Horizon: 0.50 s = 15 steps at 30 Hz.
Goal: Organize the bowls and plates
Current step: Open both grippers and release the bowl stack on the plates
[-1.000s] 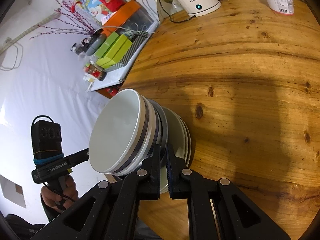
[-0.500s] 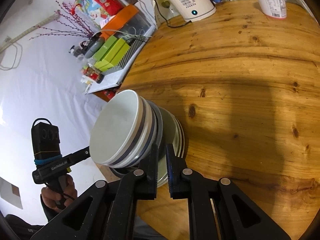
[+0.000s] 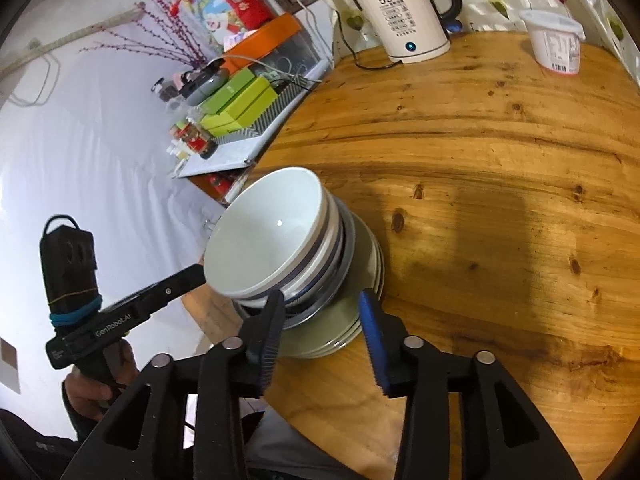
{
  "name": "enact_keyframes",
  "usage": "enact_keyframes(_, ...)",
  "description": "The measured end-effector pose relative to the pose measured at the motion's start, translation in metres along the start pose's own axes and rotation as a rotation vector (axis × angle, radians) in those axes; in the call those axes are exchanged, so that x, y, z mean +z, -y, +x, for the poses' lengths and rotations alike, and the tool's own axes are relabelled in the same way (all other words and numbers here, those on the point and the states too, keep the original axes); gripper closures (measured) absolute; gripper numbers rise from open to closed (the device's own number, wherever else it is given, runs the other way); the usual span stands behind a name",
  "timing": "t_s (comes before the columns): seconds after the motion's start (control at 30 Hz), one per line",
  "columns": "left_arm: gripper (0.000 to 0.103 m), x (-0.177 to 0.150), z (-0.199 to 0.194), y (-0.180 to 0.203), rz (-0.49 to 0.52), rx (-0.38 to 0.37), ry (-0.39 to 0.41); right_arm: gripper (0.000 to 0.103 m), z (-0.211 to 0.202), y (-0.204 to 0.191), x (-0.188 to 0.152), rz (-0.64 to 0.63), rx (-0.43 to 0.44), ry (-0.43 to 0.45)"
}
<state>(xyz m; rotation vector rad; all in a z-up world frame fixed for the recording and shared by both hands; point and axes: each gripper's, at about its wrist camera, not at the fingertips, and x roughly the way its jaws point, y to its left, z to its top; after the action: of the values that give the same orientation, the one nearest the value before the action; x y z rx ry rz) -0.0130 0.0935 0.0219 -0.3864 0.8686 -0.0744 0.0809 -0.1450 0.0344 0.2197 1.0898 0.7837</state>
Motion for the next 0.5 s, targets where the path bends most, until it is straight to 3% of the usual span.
enact_keyframes(0.5,0.083,-0.013,0.001,0.027,0.096,0.070,0.016,0.055,-0.005,-0.038,-0.019,-0.142,-0.129,0.030)
